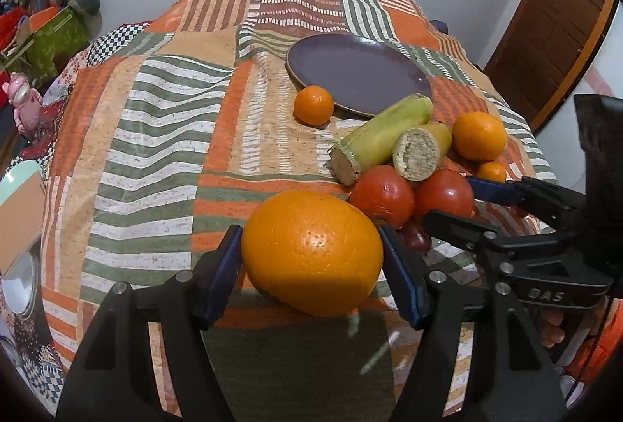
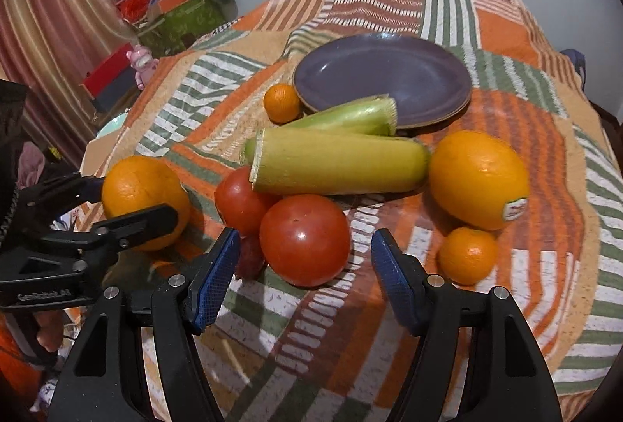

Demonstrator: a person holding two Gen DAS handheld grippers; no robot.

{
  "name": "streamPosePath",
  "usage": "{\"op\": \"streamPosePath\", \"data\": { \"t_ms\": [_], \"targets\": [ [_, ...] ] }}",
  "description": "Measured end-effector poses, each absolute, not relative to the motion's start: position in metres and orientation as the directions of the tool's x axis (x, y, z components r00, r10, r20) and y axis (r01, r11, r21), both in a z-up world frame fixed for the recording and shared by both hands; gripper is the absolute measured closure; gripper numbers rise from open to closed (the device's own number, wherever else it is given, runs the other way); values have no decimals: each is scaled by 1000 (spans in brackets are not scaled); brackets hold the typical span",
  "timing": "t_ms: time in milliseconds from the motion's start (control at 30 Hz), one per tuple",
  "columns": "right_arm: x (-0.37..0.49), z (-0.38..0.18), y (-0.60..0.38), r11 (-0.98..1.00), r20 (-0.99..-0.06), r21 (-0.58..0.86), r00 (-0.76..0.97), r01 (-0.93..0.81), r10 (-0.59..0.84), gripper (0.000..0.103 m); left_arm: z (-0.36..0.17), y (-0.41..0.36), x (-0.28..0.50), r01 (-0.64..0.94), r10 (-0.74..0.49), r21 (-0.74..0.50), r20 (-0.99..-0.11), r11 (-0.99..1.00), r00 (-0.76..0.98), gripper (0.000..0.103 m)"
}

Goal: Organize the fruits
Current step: 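Grasp the red tomato with the right tool while the left tool lifts the orange, then set the orange on the purple plate with the left tool while the right tool sets the tomato beside it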

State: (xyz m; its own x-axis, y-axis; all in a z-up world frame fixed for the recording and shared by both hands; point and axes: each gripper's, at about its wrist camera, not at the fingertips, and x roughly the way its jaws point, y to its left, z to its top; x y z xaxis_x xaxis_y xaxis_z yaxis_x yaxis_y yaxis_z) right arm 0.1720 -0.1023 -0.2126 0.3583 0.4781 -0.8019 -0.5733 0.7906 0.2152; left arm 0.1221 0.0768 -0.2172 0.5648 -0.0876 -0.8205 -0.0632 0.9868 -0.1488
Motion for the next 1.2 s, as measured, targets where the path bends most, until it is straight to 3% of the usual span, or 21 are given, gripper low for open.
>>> {"op": "streamPosePath", "data": {
  "t_ms": [200, 633, 1200],
  "targets": [
    [178, -215, -103, 780, -802, 262, 321, -568, 503, 56, -218, 72, 123, -55, -83, -138, -820, 989, 566, 35],
    [165, -181, -121, 796, -762, 215, 412, -565, 499, 57, -188, 62, 122, -21, -92, -133, -782, 991, 616, 35],
    [194, -102, -140, 841, -601, 95, 643, -533, 475, 57, -116, 51, 169, 26, -63, -65, -663, 998, 746, 35]
  ]
}}
